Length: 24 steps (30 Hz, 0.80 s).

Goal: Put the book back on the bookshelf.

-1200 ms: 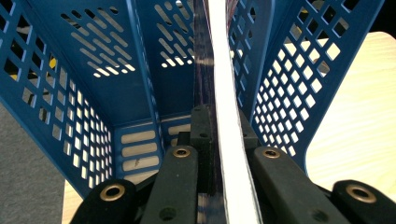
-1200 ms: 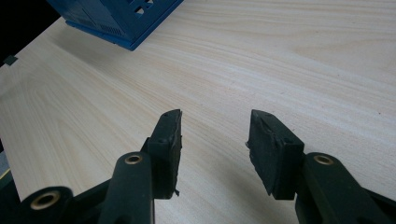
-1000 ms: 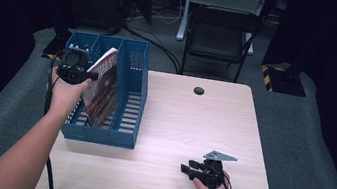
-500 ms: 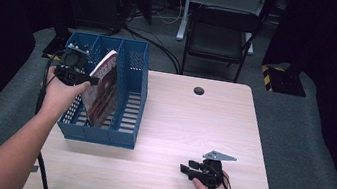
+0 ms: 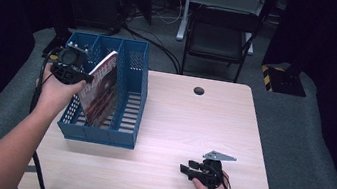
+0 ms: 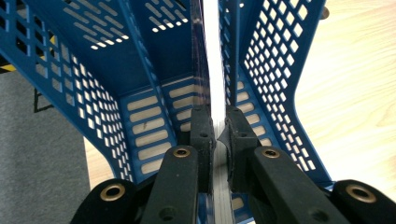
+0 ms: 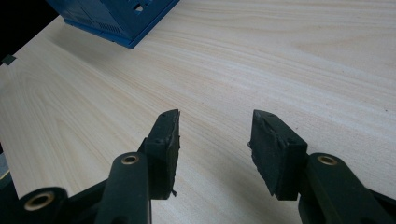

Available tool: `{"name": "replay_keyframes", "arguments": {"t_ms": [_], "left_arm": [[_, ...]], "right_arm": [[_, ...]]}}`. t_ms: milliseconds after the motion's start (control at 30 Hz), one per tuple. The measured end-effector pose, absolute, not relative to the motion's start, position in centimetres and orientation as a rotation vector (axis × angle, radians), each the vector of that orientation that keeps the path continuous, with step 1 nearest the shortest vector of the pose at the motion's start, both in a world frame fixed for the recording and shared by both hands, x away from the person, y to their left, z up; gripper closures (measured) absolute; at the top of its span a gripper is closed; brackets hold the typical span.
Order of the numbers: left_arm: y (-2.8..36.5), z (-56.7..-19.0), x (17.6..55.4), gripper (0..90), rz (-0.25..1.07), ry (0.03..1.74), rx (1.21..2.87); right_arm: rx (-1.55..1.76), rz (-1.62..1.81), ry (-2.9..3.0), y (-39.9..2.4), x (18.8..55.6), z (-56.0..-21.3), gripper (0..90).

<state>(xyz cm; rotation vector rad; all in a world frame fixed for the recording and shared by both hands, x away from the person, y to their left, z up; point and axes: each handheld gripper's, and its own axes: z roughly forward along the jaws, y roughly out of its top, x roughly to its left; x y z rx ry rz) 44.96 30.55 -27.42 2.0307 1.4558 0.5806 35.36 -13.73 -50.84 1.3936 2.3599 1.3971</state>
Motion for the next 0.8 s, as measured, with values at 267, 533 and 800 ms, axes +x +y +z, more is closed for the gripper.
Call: {"name": "replay_keyframes", "arguments": {"t_ms": [267,533,800], "left_arm": [[31.4,-27.3,45.7,84.5,0.606,1.493,1.980],[31.8,-26.7,46.9,84.6,0.641,1.537,1.893],[31.9,-26.9,48.1,84.5,0.667,1.592,1.828]], "right_arm": [[1.385,1.392,2.360,-13.7,35.4,-50.9,52.2],[1.380,1.405,2.357,-13.9,35.4,-50.9,52.2],[1.386,1.412,2.347,-14.2,35.3,-50.7,52.1]]}}
